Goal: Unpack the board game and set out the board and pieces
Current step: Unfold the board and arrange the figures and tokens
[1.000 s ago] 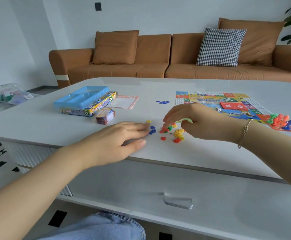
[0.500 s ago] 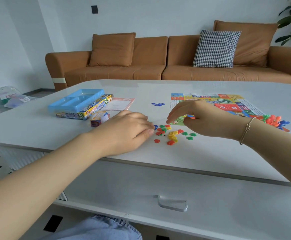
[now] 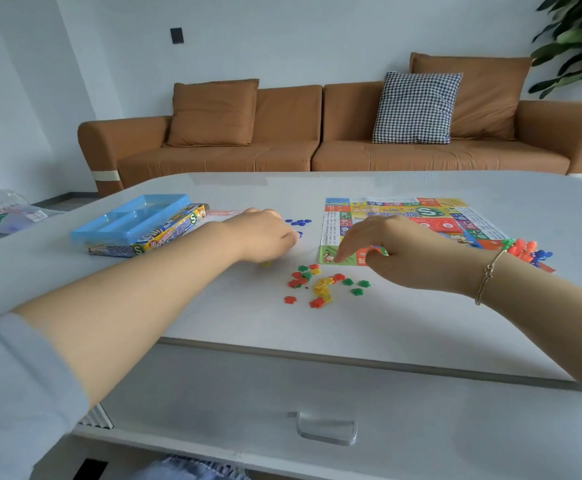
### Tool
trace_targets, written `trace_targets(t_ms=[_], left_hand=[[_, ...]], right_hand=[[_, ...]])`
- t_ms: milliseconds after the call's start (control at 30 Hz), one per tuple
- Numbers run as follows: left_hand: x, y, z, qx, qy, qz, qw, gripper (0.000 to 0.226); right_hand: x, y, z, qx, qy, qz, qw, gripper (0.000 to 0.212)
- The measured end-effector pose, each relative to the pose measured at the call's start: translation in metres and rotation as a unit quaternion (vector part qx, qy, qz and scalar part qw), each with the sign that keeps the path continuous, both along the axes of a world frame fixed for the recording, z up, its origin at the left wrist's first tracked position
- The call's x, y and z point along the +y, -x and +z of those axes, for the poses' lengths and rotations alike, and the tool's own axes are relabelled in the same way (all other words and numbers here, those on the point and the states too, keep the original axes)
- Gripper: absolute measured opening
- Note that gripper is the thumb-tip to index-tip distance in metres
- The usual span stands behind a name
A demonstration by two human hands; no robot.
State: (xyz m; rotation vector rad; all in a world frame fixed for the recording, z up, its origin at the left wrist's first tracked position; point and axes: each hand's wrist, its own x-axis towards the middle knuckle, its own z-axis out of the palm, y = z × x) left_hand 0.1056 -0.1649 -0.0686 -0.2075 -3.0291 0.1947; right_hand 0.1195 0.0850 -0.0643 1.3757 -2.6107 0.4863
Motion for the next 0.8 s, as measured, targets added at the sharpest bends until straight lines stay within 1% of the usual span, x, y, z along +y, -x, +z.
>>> trace_targets(t_ms=[100,267,367,467,633,800], left_hand=[[0.005,0.013,0.0,-0.019,0.008,0.024,1.0,0.038],[0.012,0.021,0.0,-0.021,0.002,0.023,1.0,0.033],[0.011,0.02,-0.003,-0.017,0.017,0.013,1.0,0.038],[0.011,0.017,-0.004,0.0,-0.017,0.017,1.0,0.03],[0.011,0.013,0.006,0.022,-0.077,0.024,0.997,0.033],[0.006,0.007,0.012,0.035,-0.111,0.006,0.993,0.027]], right_hand=[[0.002,0.002,-0.003,-0.001,0.001,0.0,1.0,0.047],[0.003,0.006,-0.007,0.0,-0.006,-0.007,1.0,0.046],[0.003,0.007,-0.008,0.004,-0.007,-0.015,1.0,0.044],[0.005,0.008,-0.008,0.018,-0.001,-0.021,1.0,0.042],[0.009,0.005,-0.005,0.016,0.007,-0.011,1.0,0.039],[0.012,0.001,-0.002,0.021,0.008,-0.001,1.0,0.037]])
